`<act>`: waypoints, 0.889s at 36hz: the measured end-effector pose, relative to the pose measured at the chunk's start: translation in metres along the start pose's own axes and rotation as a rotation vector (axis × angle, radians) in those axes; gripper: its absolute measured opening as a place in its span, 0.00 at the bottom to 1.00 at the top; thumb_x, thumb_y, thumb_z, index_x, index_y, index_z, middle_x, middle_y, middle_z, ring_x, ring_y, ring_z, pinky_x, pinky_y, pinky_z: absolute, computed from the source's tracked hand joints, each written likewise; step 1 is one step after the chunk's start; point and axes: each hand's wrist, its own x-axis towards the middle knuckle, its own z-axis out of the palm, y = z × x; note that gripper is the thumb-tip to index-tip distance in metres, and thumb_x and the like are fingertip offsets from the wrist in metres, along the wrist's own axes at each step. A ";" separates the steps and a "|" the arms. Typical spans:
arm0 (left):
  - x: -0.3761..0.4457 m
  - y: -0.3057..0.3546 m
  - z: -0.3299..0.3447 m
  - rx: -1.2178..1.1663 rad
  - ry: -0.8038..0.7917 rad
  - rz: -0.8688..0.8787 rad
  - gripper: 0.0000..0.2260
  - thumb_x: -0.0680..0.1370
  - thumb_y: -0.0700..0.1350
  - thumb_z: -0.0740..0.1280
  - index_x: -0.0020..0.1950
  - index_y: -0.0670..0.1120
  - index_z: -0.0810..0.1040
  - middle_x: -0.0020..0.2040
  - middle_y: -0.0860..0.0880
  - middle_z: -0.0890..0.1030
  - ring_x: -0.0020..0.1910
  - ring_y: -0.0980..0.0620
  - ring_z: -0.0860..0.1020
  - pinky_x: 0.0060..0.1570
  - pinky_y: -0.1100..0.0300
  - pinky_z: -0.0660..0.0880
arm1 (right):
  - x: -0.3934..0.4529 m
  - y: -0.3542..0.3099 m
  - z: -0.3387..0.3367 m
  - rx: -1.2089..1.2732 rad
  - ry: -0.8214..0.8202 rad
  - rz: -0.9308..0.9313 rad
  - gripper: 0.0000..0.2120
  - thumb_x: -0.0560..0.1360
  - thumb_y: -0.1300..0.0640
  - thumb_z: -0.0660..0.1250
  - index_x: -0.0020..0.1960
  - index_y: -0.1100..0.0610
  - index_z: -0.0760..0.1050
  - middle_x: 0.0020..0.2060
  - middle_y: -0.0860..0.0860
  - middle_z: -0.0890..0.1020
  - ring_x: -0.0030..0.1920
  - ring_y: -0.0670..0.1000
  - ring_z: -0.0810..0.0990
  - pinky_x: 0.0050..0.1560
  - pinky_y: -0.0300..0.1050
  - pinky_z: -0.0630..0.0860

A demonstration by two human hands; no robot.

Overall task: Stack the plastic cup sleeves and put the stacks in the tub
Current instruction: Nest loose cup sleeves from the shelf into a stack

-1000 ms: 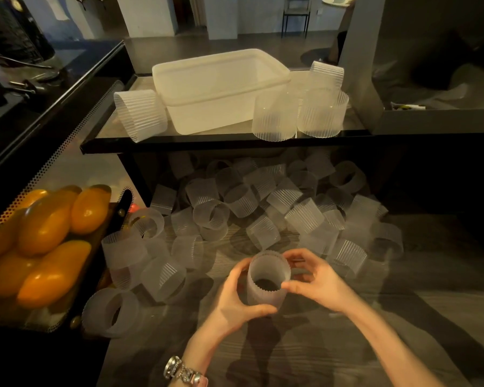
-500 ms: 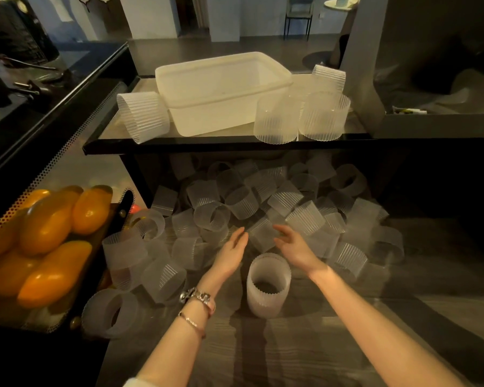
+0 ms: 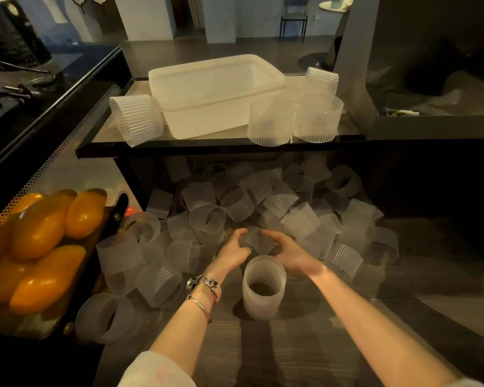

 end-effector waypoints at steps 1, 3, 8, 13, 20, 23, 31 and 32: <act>-0.001 0.000 -0.001 -0.030 0.004 0.002 0.26 0.76 0.36 0.61 0.72 0.51 0.62 0.57 0.49 0.72 0.40 0.61 0.72 0.42 0.62 0.73 | 0.000 0.000 -0.001 -0.023 0.001 0.010 0.39 0.68 0.60 0.75 0.73 0.51 0.60 0.71 0.49 0.63 0.69 0.46 0.63 0.67 0.41 0.65; -0.003 0.001 -0.002 -0.093 0.007 0.026 0.25 0.75 0.33 0.60 0.70 0.49 0.64 0.59 0.46 0.73 0.43 0.54 0.74 0.48 0.55 0.75 | 0.002 0.001 -0.002 -0.083 0.001 0.030 0.41 0.67 0.60 0.75 0.74 0.50 0.58 0.73 0.50 0.61 0.72 0.52 0.60 0.71 0.51 0.63; -0.015 0.009 -0.012 -0.231 0.007 0.124 0.28 0.73 0.27 0.62 0.70 0.46 0.64 0.67 0.45 0.70 0.58 0.53 0.71 0.50 0.66 0.73 | 0.003 -0.005 -0.006 -0.018 0.077 -0.062 0.35 0.67 0.62 0.75 0.70 0.58 0.65 0.62 0.48 0.72 0.66 0.52 0.70 0.60 0.27 0.67; -0.029 0.012 -0.024 -0.192 0.050 0.258 0.30 0.72 0.29 0.66 0.69 0.51 0.64 0.67 0.51 0.69 0.60 0.60 0.70 0.49 0.72 0.73 | -0.006 -0.015 -0.010 0.165 0.045 -0.083 0.31 0.70 0.63 0.72 0.69 0.55 0.66 0.54 0.45 0.78 0.46 0.34 0.79 0.44 0.27 0.75; -0.048 0.012 -0.032 -0.362 0.057 0.310 0.34 0.69 0.36 0.73 0.71 0.48 0.62 0.67 0.52 0.70 0.66 0.56 0.69 0.64 0.57 0.70 | -0.027 -0.031 -0.021 0.350 0.042 -0.116 0.25 0.74 0.59 0.68 0.69 0.51 0.65 0.57 0.41 0.75 0.52 0.33 0.77 0.46 0.28 0.74; -0.060 0.020 -0.031 -0.462 0.067 0.332 0.31 0.69 0.38 0.74 0.68 0.51 0.66 0.64 0.55 0.73 0.59 0.62 0.74 0.52 0.69 0.74 | -0.036 -0.036 -0.024 0.384 0.031 -0.104 0.25 0.74 0.55 0.66 0.70 0.51 0.65 0.61 0.46 0.76 0.59 0.42 0.76 0.53 0.37 0.77; -0.093 0.026 -0.021 -0.500 0.023 0.367 0.28 0.63 0.53 0.74 0.61 0.59 0.70 0.61 0.54 0.77 0.59 0.60 0.76 0.55 0.67 0.74 | -0.067 -0.042 -0.017 0.484 0.098 -0.144 0.20 0.72 0.58 0.65 0.63 0.56 0.70 0.53 0.47 0.80 0.52 0.39 0.80 0.50 0.34 0.76; -0.095 0.023 -0.020 -0.492 0.017 0.368 0.29 0.63 0.53 0.75 0.62 0.58 0.69 0.62 0.53 0.77 0.60 0.59 0.76 0.56 0.66 0.74 | -0.070 -0.039 -0.016 0.487 0.105 -0.144 0.19 0.73 0.61 0.65 0.63 0.56 0.69 0.53 0.46 0.79 0.50 0.37 0.80 0.48 0.31 0.75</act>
